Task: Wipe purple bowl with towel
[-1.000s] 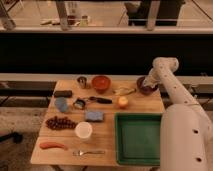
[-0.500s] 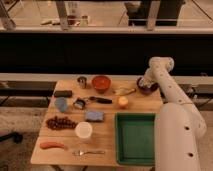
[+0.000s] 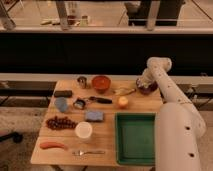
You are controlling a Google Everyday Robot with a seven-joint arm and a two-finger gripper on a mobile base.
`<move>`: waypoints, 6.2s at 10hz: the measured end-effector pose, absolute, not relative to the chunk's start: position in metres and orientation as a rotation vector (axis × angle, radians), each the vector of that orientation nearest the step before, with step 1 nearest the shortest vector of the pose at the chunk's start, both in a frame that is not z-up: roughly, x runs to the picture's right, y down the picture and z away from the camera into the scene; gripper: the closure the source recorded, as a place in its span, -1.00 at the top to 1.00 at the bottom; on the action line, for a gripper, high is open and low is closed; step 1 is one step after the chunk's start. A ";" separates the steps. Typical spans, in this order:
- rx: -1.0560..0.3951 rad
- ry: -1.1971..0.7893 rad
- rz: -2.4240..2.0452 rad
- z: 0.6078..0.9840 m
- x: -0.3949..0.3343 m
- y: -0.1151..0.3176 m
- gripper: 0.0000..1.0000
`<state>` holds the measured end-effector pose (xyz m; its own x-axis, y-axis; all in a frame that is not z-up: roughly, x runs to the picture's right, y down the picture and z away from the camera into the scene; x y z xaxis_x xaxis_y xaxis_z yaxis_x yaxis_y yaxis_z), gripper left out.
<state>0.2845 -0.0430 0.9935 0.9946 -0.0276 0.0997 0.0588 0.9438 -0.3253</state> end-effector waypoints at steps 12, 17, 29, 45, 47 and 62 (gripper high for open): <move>-0.354 0.010 -0.036 0.967 0.314 -0.022 -0.96; -0.357 0.048 -0.033 0.979 0.325 -0.030 -0.96; -0.359 -0.004 -0.101 0.993 0.285 -0.036 -0.96; -0.360 0.083 -0.065 0.988 0.316 -0.042 -0.96; -0.355 0.084 -0.072 0.991 0.314 -0.047 -0.96; -0.351 0.057 -0.079 0.959 0.308 -0.020 -0.96</move>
<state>0.3082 -0.0204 0.9585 0.9954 -0.0868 -0.0417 0.0672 0.9362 -0.3451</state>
